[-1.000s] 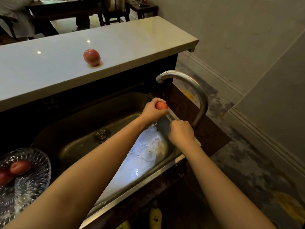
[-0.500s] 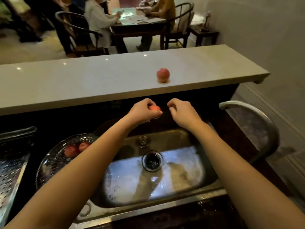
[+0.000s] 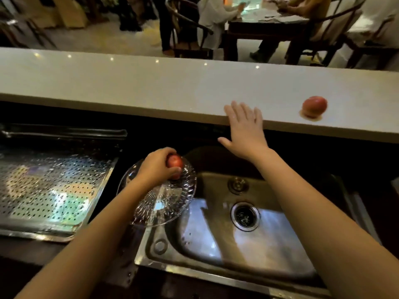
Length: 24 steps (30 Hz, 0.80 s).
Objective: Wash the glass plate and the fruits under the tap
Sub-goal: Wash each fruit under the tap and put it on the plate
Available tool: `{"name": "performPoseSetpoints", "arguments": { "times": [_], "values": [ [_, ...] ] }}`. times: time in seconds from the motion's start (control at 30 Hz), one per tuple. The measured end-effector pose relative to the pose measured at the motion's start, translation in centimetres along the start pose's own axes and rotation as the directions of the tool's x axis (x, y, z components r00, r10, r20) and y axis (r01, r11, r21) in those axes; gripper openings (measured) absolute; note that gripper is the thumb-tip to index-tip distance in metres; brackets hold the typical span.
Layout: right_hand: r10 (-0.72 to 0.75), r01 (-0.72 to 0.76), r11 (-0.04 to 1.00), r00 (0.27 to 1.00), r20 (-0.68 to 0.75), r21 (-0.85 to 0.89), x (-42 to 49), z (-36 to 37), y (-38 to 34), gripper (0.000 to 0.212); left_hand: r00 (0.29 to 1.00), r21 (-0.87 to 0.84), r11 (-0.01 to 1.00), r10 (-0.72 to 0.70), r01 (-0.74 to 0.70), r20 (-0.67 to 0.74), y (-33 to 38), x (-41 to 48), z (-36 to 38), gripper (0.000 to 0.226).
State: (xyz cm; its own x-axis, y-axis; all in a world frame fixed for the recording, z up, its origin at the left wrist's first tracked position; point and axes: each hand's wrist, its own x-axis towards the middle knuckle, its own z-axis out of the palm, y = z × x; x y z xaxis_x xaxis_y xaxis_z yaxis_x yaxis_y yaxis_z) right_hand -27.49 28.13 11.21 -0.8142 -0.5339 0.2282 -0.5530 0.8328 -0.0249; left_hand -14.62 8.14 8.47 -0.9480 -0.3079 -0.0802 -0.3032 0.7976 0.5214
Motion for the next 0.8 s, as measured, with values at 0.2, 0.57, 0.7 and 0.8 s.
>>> {"name": "performPoseSetpoints", "arguments": {
  "times": [0.2, 0.57, 0.7, 0.8],
  "values": [
    [-0.003, -0.001, 0.997, 0.999, -0.050, -0.081, 0.1, 1.1, 0.1, 0.086, 0.983, -0.022, 0.983, -0.183, 0.184, 0.021, -6.2, -2.0, 4.7, 0.054],
    [0.010, -0.018, 0.995, 0.997, -0.076, -0.099, -0.2, 1.1, -0.3, 0.085, 0.975, -0.088, 0.971, -0.221, 0.223, 0.038, -8.2, -2.5, 7.1, 0.059],
    [0.025, -0.030, 0.995, 0.998, -0.054, -0.094, -0.2, 0.8, -0.5, 0.084, 0.975, -0.031, 0.977, -0.208, 0.211, 0.077, -8.6, -2.6, 6.5, 0.061],
    [0.030, -0.033, 0.996, 0.999, -0.026, -0.088, -0.4, 0.4, -0.7, 0.084, 0.986, 0.061, 0.985, -0.166, 0.165, 0.026, -7.4, -2.4, 5.5, 0.057]
  ]
}}
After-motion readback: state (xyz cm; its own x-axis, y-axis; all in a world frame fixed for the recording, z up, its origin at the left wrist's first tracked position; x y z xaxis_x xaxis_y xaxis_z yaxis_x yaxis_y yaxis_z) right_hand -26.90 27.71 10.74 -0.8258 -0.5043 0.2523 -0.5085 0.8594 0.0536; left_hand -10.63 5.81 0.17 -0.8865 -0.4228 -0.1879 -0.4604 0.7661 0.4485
